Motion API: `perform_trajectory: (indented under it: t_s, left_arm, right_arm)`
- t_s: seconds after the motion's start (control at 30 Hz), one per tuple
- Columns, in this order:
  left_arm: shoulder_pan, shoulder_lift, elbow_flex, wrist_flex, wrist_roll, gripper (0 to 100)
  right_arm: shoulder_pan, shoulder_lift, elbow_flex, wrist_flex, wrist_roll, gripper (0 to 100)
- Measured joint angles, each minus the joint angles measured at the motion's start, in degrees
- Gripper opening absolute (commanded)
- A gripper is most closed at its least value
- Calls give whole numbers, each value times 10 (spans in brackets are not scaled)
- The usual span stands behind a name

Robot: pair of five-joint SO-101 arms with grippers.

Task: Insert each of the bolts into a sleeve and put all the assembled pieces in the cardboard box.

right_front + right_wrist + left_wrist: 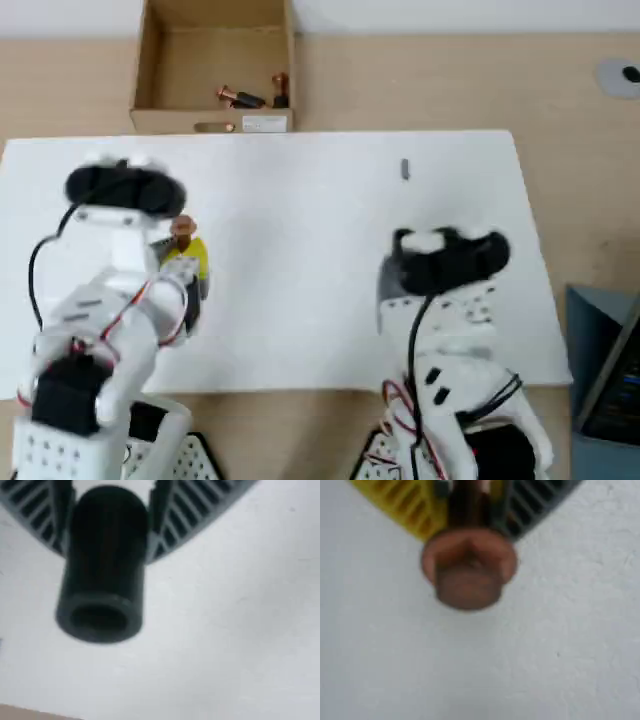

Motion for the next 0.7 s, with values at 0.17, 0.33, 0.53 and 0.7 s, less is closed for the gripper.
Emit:
perform_trajectory:
  t_s: [0.17,0.33,0.53,0.7]
  left_arm:
    - [1,-137,84,-58,47,2]
    - [25,-257,138,-85,90,2]
    - [58,-268,135,-108,185,2]
    - [84,-267,135,-120,244,2]
  right_arm:
    - [-80,-21,34,0,0,9]
    - [-142,-21,62,0,0,9]
    - [-227,-21,94,-25,0,9]
    - [-284,-22,117,-52,9,9]
